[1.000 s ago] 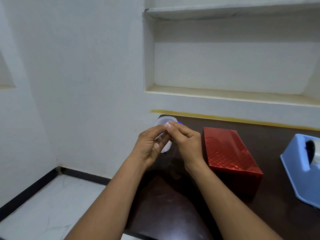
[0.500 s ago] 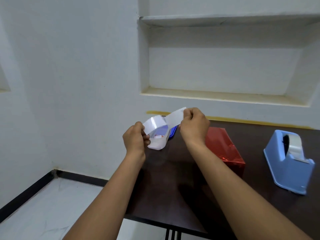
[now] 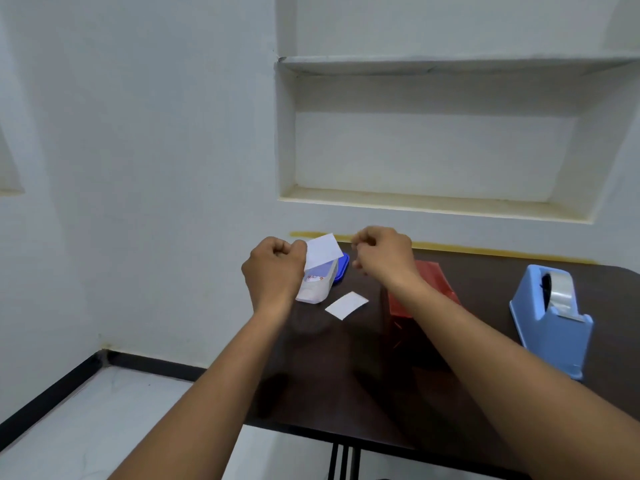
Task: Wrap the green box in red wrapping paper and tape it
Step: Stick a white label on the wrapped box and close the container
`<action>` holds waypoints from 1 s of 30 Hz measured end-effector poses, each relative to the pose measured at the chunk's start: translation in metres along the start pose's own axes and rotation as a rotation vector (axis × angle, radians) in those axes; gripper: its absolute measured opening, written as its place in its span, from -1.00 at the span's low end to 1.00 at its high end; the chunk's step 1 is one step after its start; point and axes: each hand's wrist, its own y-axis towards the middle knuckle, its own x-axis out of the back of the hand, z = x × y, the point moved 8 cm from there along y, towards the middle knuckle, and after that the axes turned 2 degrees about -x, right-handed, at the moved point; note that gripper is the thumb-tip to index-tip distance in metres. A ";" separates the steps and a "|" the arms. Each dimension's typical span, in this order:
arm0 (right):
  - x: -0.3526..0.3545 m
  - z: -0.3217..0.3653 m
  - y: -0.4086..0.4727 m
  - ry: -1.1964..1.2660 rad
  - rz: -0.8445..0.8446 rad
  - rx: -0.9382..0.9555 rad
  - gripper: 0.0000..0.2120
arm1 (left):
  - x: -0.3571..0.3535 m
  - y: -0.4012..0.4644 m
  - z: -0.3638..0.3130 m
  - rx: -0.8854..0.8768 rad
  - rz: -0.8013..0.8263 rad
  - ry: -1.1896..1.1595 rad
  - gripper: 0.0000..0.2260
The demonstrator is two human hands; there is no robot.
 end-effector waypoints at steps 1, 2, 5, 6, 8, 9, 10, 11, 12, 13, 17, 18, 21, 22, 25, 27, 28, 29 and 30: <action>0.001 0.001 -0.003 0.201 0.035 -0.059 -0.81 | -0.005 -0.001 -0.007 -0.020 0.009 0.009 -0.82; -0.001 0.002 -0.007 0.356 0.114 -0.126 -0.87 | -0.013 -0.003 -0.015 -0.039 0.037 -0.007 -0.83; -0.007 0.003 -0.016 0.563 0.323 -0.252 -0.67 | -0.045 -0.015 -0.045 -0.088 0.237 -0.180 -0.79; -0.004 0.001 -0.017 0.617 0.341 -0.266 -0.66 | -0.055 -0.020 -0.054 -0.091 0.323 -0.239 -0.78; 0.008 -0.002 -0.016 0.685 0.309 -0.260 -0.73 | -0.074 -0.027 -0.067 -0.082 0.493 -0.319 -0.77; 0.017 -0.006 -0.014 0.704 0.267 -0.263 -0.79 | -0.082 -0.028 -0.070 -0.069 0.543 -0.336 -0.76; 0.026 -0.011 -0.012 0.711 0.218 -0.275 -0.84 | -0.087 -0.026 -0.070 -0.059 0.558 -0.340 -0.76; 0.035 -0.018 -0.010 0.720 0.172 -0.296 -0.87 | -0.091 -0.023 -0.070 -0.054 0.541 -0.333 -0.77; 0.040 -0.024 -0.007 0.750 0.148 -0.322 -0.87 | -0.093 -0.017 -0.067 -0.051 0.506 -0.320 -0.82; 0.046 -0.028 -0.006 0.776 0.139 -0.343 -0.87 | -0.097 -0.013 -0.063 -0.041 0.486 -0.304 -0.87; 0.062 -0.047 -0.001 0.813 0.125 -0.434 -0.91 | -0.133 -0.025 -0.049 0.205 0.726 -0.336 -0.81; 0.065 -0.052 0.001 0.813 0.125 -0.453 -0.90 | -0.140 -0.029 -0.049 0.251 0.755 -0.367 -0.84; 0.074 -0.066 0.008 0.699 0.094 -0.443 -0.92 | -0.150 -0.027 -0.047 0.290 0.702 -0.409 -0.90; 0.079 -0.071 0.011 0.644 0.065 -0.427 -0.94 | -0.154 -0.027 -0.045 0.295 0.689 -0.396 -0.90; 0.094 -0.089 0.019 0.524 -0.053 -0.418 -0.92 | -0.163 -0.025 -0.041 0.305 0.644 -0.322 -0.88; 0.097 -0.103 0.022 0.492 -0.081 -0.477 -0.88 | -0.169 -0.027 -0.036 0.307 0.602 -0.255 -0.85; 0.097 -0.107 0.024 0.473 -0.083 -0.504 -0.84 | -0.172 -0.026 -0.034 0.309 0.579 -0.226 -0.84; 0.097 -0.113 0.025 0.446 -0.089 -0.530 -0.81 | -0.175 -0.026 -0.031 0.316 0.560 -0.201 -0.83; 0.098 -0.117 0.027 0.411 -0.104 -0.543 -0.79 | -0.178 -0.026 -0.029 0.326 0.547 -0.172 -0.83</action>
